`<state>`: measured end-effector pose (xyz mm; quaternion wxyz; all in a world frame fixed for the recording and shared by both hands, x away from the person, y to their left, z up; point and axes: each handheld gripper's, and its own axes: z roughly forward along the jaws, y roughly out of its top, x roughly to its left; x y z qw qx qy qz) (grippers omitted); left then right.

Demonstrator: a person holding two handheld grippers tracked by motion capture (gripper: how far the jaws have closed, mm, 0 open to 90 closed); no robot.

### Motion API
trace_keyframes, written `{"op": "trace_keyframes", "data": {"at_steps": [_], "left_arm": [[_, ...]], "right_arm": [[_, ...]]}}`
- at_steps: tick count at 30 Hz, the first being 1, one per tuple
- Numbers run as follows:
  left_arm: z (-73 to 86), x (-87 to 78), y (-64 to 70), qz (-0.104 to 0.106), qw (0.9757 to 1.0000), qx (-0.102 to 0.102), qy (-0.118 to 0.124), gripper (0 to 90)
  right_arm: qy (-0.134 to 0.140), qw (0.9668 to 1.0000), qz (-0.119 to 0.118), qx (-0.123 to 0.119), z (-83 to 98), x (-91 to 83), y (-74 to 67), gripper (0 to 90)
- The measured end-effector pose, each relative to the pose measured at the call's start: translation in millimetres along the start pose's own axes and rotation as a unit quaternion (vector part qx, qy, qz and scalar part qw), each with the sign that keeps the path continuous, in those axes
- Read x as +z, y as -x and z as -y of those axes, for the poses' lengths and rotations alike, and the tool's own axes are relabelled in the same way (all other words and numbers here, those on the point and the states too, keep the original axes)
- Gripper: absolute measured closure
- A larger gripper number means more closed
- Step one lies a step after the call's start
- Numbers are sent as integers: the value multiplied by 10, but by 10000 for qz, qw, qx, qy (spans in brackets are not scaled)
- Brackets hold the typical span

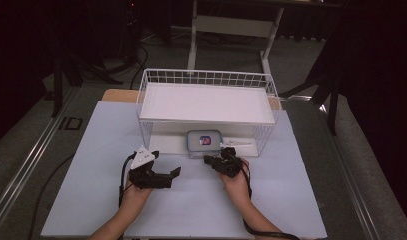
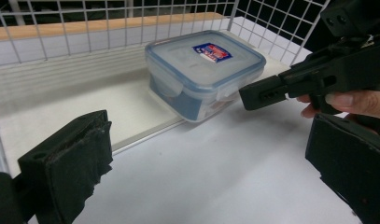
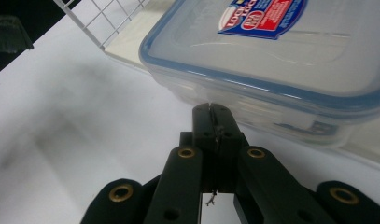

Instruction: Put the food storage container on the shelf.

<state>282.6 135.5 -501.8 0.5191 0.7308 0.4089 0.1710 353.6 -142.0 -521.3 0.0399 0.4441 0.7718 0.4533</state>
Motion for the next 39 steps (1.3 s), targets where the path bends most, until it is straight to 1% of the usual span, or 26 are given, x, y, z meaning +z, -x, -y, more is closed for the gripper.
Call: {"op": "trace_keyframes", "data": {"at_steps": [2, 4, 5, 7, 9, 10, 14, 15, 17, 19, 22, 24, 26, 28, 30, 32, 33, 35, 37, 39], "left_arm": [[15, -6, -11, -21, 10000, 68, 19, 15], [20, -10, -20, -16, 10000, 51, 22, 15], [24, -16, -23, -45, 10000, 50, 62, 15], [24, -18, -27, -62, 9999, 68, 49, 15], [27, -21, -38, -56, 10000, 30, 70, 15], [33, -17, -44, -50, 10000, 4, 18, 15], [59, -11, -45, -2, 10000, -43, -12, 15], [65, -5, -43, 7, 10000, -42, -18, 15], [72, 6, -40, -2, 10000, -24, -55, 15], [73, 10, -39, 1, 10000, -31, -55, 15], [71, 18, -33, 1, 10000, -43, -39, 15], [70, 23, -25, 9, 10000, -37, -23, 15], [69, 31, -11, 6, 10000, -2, -63, 15], [74, 25, -3, 35, 10000, 24, -31, 15], [72, 20, 2, 26, 10000, 59, -46, 15], [70, 15, -2, 20, 10000, 35, -32, 15], [70, 13, -6, 4, 10000, 34, -30, 15], [70, 9, -17, 7, 10000, 1, -23, 15], [72, 4, -22, 8, 10000, -16, 0, 15], [71, 0, -22, 11, 10000, -17, -14, 15]], "right_arm": [[-6, 10000, -6, -12, -16, 38, -8, 900], [2, 10000, -23, 1, -31, 75, -6, 900], [4, 10000, 3, -19, -40, 91, -5, 900], [9, 10000, -6, 6, -49, 106, -1, 900], [12, 10000, 24, -18, -78, 145, 3, 900], [7, 10000, 17, -21, -86, 156, 3, 900], [7, 10000, 33, 7, -104, 183, 14, 900], [21, 10000, 74, -6, -113, 194, 22, 900], [51, 10000, 56, 41, -127, 205, 39, 900], [114, 9998, 122, 63, -132, 203, 34, 900], [104, 9999, 130, -6, -145, 212, 22, 900], [119, 9999, 117, -9, -158, 227, 34, 900], [142, 9998, 111, 68, -169, 246, 48, 900], [138, 9998, 135, 70, -178, 272, 53, 900], [134, 9998, 103, 117, -185, 291, 62, 900], [127, 9998, 138, 112, -194, 302, 62, 900], [112, 9998, 116, 151, -200, 307, 63, 899], [177, 9997, 141, 73, -215, 330, 82, 900], [179, 9996, 211, 31, -232, 346, 76, 899], [179, 9996, 217, 11, -254, 367, 79, 899]]}}
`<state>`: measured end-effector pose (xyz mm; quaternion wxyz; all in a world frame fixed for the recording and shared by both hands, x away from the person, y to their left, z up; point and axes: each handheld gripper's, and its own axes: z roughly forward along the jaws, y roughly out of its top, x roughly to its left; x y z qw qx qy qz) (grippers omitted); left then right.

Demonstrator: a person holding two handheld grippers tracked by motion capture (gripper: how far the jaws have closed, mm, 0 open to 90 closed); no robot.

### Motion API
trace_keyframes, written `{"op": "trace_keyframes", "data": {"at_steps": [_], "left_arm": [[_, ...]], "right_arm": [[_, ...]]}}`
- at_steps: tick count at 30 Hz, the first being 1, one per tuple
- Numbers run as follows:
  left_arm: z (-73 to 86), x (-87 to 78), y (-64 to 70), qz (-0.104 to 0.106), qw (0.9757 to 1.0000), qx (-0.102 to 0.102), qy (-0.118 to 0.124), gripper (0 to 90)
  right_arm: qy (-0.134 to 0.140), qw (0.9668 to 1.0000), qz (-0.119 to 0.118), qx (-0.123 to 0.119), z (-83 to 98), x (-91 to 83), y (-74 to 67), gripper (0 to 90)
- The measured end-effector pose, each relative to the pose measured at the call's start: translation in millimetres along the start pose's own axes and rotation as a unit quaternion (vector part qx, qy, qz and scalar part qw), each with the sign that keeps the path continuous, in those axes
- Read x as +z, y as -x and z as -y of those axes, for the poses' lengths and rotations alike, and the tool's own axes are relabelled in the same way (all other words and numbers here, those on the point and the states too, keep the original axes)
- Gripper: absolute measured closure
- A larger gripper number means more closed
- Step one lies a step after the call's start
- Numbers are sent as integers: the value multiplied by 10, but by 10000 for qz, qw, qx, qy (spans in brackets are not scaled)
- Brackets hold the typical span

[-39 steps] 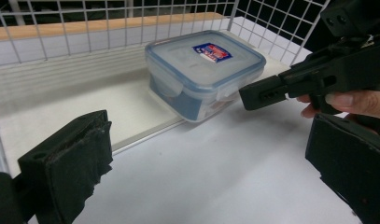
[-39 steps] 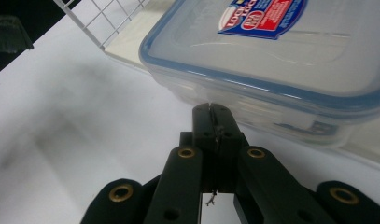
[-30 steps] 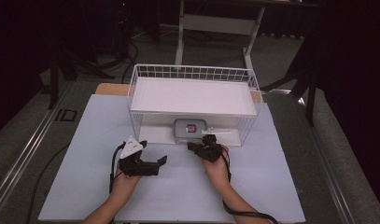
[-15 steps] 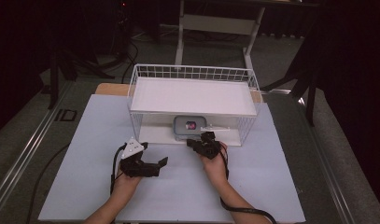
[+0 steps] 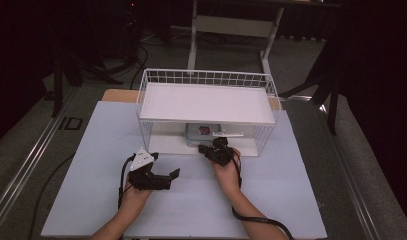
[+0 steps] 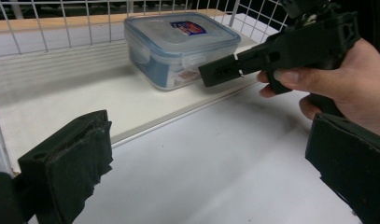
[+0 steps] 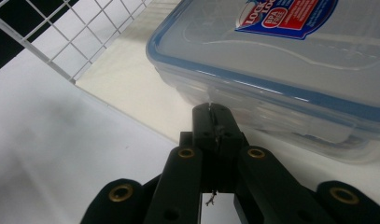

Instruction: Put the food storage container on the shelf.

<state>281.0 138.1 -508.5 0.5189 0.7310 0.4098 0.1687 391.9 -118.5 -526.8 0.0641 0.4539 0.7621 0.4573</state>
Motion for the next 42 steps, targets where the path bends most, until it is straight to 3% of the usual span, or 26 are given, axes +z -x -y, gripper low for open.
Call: {"op": "trace_keyframes", "data": {"at_steps": [12, 18, 19, 22, 27, 28, 30, 32, 33, 34, 35, 39, 42], "left_arm": [[-1, 4, 23, 8, 10000, 64, -5, 15], [-1, 8, 12, 83, 10000, 28, 24, 15], [-2, 10, 11, 102, 9999, 32, 6, 15], [-6, 2, 20, 131, 9999, 64, 55, 15], [-32, -22, 47, 231, 9995, 173, 151, 15], [-54, -37, 65, 330, 9988, 267, 223, 15], [-82, -52, 89, 407, 9981, 393, 263, 15], [-119, -73, 115, 412, 9970, 575, 317, 15], [-140, -85, 128, 479, 9965, 601, 328, 15], [-140, -85, 128, 479, 9965, 601, 328, 15], [-174, -107, 154, 595, 9954, 644, 376, 15], [-235, -142, 237, 952, 9913, 802, 420, 15], [-263, -178, 304, 1161, 9881, 930, 387, 15]], "right_arm": [[20, 9999, 151, 48, -57, 4, 42, 898], [45, 10000, 19, 39, 3, -69, 9, 833], [38, 9999, -58, 126, 27, -98, -13, 826], [98, 9999, -130, -59, 92, -173, -55, 794], [183, 9994, -252, -158, 154, -311, -104, 683], [273, 9988, -333, -228, 174, -391, -136, 547], [365, 9977, -295, -493, 185, -467, -178, 433], [533, 9961, -409, -581, 190, -556, -198, 328], [553, 9953, -447, -653, 188, -603, -201, 259], [553, 9953, -447, -653, 188, -603, -201, 259], [599, 9942, -522, -730, 188, -642, -208, 173], [873, 9895, -591, -990, 170, -872, -224, 146], [890, 9867, -576, -1231, 176, -1006, -249, 147]]}}
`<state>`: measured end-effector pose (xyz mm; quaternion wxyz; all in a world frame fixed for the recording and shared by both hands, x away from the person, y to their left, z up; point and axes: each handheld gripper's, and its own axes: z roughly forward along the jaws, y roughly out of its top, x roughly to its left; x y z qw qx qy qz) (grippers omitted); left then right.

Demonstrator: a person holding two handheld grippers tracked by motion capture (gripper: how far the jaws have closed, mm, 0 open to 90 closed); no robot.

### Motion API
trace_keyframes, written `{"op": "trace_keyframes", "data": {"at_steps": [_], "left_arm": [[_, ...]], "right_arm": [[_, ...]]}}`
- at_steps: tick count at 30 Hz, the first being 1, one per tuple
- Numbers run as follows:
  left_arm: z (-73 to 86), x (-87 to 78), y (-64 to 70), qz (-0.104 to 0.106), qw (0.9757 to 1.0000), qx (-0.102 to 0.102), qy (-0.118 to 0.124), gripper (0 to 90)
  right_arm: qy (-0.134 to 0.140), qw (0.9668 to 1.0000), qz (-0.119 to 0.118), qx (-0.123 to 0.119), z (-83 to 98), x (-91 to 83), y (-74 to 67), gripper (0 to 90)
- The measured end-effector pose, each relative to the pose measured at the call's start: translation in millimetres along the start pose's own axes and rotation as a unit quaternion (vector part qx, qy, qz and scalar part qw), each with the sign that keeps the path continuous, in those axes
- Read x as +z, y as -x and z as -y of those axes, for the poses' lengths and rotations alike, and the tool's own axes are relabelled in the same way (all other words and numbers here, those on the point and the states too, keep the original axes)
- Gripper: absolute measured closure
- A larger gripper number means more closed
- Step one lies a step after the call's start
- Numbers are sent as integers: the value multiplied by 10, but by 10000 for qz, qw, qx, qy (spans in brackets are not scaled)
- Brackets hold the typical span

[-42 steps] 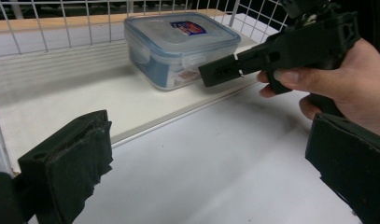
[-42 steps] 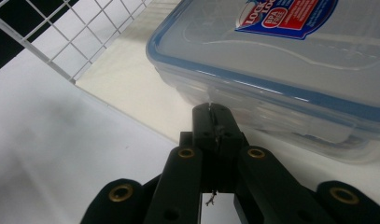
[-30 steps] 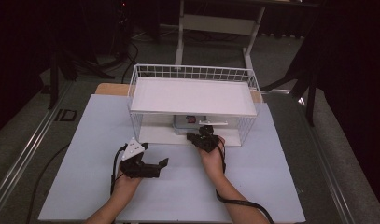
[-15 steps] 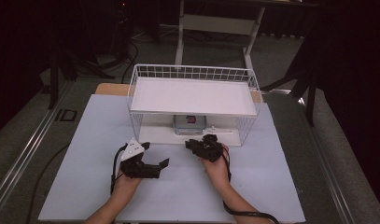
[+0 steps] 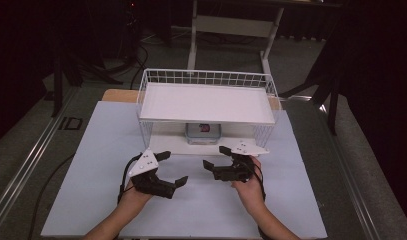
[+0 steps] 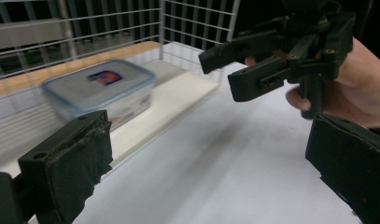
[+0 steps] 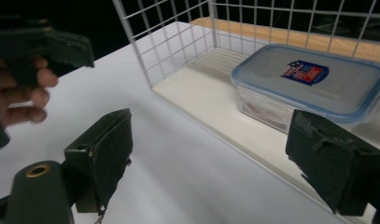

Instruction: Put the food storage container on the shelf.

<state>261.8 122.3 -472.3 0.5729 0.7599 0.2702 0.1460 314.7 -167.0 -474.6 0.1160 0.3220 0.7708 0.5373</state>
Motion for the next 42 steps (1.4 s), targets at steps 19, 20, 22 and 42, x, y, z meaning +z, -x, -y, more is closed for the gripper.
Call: {"op": "trace_keyframes", "data": {"at_steps": [19, 20, 22, 42], "left_arm": [[24, -236, 10, 19, 9998, -99, -164, 15], [33, -246, 3, 8, 9998, -100, -182, 15], [54, -266, -6, -25, 9997, -96, -217, 15], [356, -469, -124, -338, 9980, -304, -445, 15]], "right_arm": [[30, 9997, 104, -209, 199, -639, 69, 151], [36, 9997, 104, -199, 219, -663, 82, 151], [-29, 9996, 182, -204, 252, -708, 107, 151], [-113, 9987, 499, 3, 617, -1059, 268, 151]]}}
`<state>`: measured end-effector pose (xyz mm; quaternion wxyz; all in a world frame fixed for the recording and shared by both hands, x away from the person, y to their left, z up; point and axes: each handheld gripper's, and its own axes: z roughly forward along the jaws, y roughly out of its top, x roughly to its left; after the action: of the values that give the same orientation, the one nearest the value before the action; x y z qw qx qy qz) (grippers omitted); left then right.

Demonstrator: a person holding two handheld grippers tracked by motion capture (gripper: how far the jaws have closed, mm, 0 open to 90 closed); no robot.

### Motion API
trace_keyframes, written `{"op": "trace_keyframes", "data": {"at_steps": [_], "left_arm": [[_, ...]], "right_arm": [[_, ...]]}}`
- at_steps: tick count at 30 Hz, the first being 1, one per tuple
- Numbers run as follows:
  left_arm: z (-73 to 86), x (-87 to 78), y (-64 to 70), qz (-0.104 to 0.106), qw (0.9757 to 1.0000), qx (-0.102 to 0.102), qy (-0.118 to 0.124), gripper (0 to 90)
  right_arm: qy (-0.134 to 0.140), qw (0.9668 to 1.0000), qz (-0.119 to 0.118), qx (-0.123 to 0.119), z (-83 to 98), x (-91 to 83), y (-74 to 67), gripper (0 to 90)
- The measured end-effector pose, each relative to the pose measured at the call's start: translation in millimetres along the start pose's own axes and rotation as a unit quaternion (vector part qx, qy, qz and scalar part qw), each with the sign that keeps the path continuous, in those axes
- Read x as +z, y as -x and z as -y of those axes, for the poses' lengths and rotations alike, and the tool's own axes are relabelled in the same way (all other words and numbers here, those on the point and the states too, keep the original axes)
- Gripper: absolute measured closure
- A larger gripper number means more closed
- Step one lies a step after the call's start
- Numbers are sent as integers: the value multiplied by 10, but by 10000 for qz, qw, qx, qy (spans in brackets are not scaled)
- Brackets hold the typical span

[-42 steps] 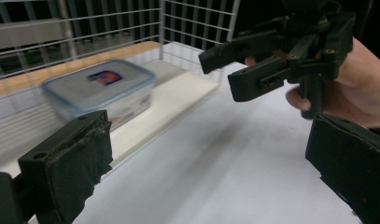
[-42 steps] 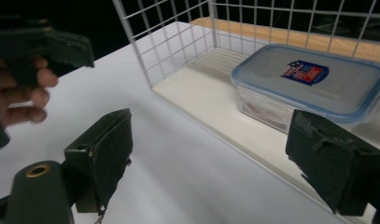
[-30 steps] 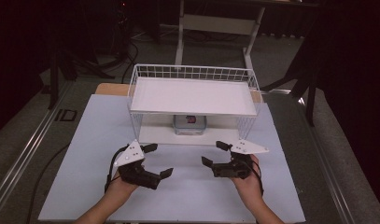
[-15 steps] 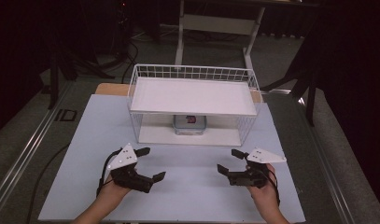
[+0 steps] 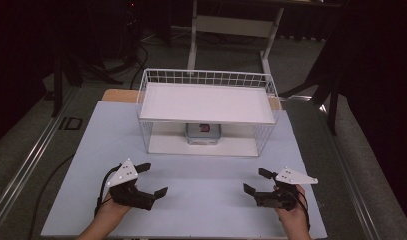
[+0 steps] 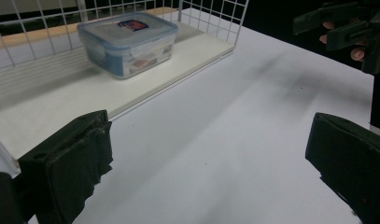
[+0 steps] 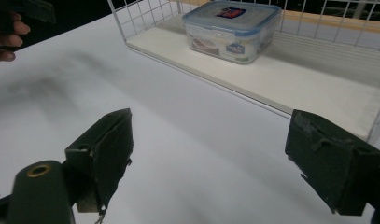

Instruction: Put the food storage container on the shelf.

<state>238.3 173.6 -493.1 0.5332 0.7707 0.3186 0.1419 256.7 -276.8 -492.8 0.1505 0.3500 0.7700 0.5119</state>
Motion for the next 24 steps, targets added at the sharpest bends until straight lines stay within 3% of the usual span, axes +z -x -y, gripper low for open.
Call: {"op": "trace_keyframes", "data": {"at_steps": [3, 9, 24], "left_arm": [[48, 6, -17, -8, 10000, -59, -4, 15], [128, 33, -59, -28, 9999, -81, -132, 15], [121, -17, -96, -75, 9996, -251, 97, 15]], "right_arm": [[-7, 10000, 26, -6, 40, -7, 30, 151], [-165, 9995, 34, -274, 124, -30, 70, 150], [-36, 10000, 49, -34, 134, -63, 198, 150]]}}
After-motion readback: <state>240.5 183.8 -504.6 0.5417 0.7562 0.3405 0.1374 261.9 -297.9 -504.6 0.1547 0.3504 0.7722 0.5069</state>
